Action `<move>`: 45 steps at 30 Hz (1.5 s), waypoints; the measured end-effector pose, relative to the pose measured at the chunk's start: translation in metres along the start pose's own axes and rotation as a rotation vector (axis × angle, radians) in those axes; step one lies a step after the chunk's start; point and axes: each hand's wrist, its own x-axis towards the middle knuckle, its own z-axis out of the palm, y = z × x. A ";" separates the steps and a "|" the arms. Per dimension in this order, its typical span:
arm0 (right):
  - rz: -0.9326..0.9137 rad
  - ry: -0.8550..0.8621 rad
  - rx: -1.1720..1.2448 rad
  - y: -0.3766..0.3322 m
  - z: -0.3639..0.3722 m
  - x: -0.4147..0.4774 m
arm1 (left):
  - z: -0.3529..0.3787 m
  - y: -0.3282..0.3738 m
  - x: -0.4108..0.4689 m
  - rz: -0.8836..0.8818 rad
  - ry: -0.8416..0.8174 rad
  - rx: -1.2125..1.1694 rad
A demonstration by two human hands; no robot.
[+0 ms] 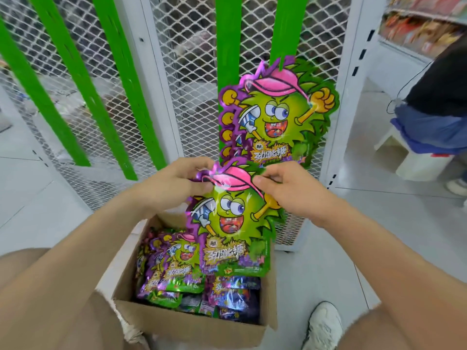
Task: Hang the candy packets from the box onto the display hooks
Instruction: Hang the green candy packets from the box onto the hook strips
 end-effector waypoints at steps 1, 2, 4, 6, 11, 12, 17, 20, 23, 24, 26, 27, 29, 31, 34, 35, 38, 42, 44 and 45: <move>0.024 0.014 0.053 0.000 -0.001 0.001 | 0.000 0.004 0.000 0.006 0.014 -0.011; 0.040 0.027 0.099 -0.003 -0.002 0.000 | 0.000 0.009 -0.001 0.016 0.020 -0.029; 0.021 0.044 0.155 -0.007 -0.003 -0.002 | 0.001 0.017 -0.001 0.075 -0.003 0.025; -0.023 0.032 0.182 -0.009 -0.007 -0.004 | 0.002 0.022 0.002 0.141 -0.047 0.148; -0.124 0.138 0.201 -0.007 -0.031 -0.002 | 0.006 0.037 0.016 0.234 0.116 0.172; -0.167 0.204 0.187 -0.007 -0.036 0.001 | 0.008 0.047 0.018 0.285 0.201 0.198; -0.370 0.616 0.020 -0.018 -0.050 0.011 | 0.017 0.110 0.045 0.542 0.634 0.264; -0.500 0.758 -0.040 -0.031 -0.059 0.020 | 0.018 0.142 0.071 0.570 0.698 0.270; -0.590 0.834 -0.104 -0.041 -0.073 0.033 | 0.016 0.161 0.094 0.496 0.688 0.160; -0.611 0.839 -0.103 -0.044 -0.078 0.037 | 0.013 0.164 0.100 0.486 0.689 0.118; -0.633 0.865 -0.089 -0.053 -0.088 0.044 | 0.006 0.169 0.108 0.483 0.667 0.030; -0.639 0.881 -0.083 -0.057 -0.092 0.048 | 0.002 0.172 0.111 0.489 0.642 -0.016; -0.668 0.883 -0.091 -0.066 -0.101 0.057 | -0.005 0.177 0.113 0.487 0.583 -0.083; -0.697 0.849 -0.114 -0.075 -0.110 0.066 | -0.010 0.182 0.113 0.478 0.525 -0.092; -0.698 0.834 -0.162 -0.086 -0.119 0.078 | -0.019 0.185 0.112 0.500 0.418 -0.081; -0.706 0.838 -0.185 -0.089 -0.119 0.082 | -0.023 0.185 0.111 0.511 0.387 -0.052; -0.764 0.907 -0.261 -0.094 -0.115 0.091 | -0.032 0.183 0.110 0.493 0.308 -0.009; -0.773 1.041 -0.346 -0.092 -0.114 0.095 | -0.039 0.183 0.104 0.463 0.303 -0.004; -0.787 1.034 -0.296 -0.093 -0.118 0.095 | -0.039 0.185 0.097 0.483 0.299 0.005; -0.801 1.035 -0.261 -0.094 -0.119 0.093 | -0.038 0.185 0.094 0.497 0.288 0.004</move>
